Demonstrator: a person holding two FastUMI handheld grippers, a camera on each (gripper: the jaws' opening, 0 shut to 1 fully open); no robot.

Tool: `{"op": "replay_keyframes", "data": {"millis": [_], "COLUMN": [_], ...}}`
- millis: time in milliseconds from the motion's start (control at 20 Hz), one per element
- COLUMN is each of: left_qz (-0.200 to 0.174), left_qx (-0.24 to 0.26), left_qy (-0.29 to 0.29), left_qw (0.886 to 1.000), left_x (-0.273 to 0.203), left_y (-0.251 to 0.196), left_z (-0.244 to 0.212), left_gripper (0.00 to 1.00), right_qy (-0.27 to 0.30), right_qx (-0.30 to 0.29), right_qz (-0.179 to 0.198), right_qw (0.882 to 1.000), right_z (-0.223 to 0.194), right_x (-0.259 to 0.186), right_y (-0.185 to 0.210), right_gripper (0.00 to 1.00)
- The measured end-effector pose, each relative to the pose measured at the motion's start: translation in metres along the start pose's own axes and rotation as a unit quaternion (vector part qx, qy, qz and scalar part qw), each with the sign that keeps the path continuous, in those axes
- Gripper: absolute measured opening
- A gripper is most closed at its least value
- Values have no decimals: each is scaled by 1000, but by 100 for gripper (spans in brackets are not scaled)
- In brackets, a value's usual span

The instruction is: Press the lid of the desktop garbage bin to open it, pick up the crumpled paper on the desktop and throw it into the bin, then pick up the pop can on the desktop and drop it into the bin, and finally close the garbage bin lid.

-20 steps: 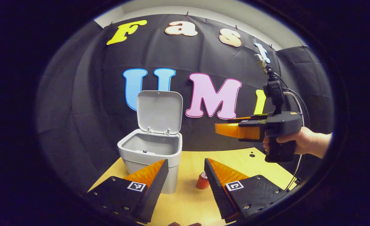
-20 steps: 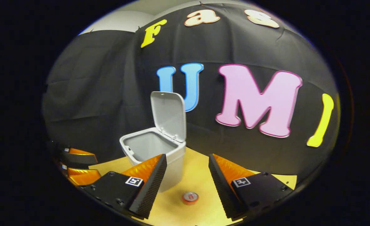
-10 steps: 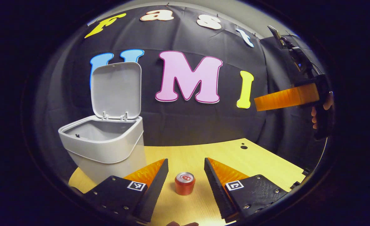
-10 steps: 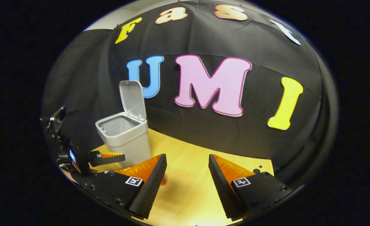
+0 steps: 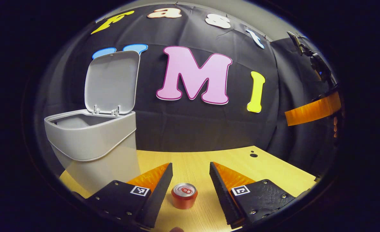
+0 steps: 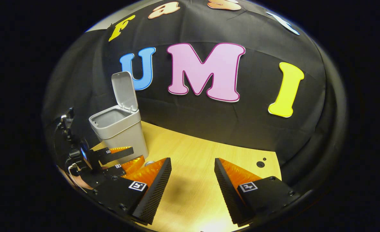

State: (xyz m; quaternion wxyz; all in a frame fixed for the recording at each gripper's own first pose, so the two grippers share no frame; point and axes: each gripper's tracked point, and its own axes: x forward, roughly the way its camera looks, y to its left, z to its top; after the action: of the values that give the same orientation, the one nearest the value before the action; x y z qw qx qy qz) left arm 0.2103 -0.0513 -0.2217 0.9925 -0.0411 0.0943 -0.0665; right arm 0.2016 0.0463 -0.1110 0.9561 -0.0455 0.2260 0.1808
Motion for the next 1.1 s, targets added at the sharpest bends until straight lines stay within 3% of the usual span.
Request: {"op": "replay_keyframes", "data": {"millis": [600,1100], "left_qz": [23,22], "left_qx": [4,8], "left_qy": [37,66], "left_qw": [999,998], "left_x": [54,71], "left_y": [17,9], "left_z": [-51,-85], "left_gripper": [78,78], "right_qy": [37,48], "right_qx": [7,11], "right_qz": [11,12], "right_qw": [999,999], "right_z": [-33,-52], "right_x": [26,40], "right_y": [-5,-13], "right_gripper": [88,88]}}
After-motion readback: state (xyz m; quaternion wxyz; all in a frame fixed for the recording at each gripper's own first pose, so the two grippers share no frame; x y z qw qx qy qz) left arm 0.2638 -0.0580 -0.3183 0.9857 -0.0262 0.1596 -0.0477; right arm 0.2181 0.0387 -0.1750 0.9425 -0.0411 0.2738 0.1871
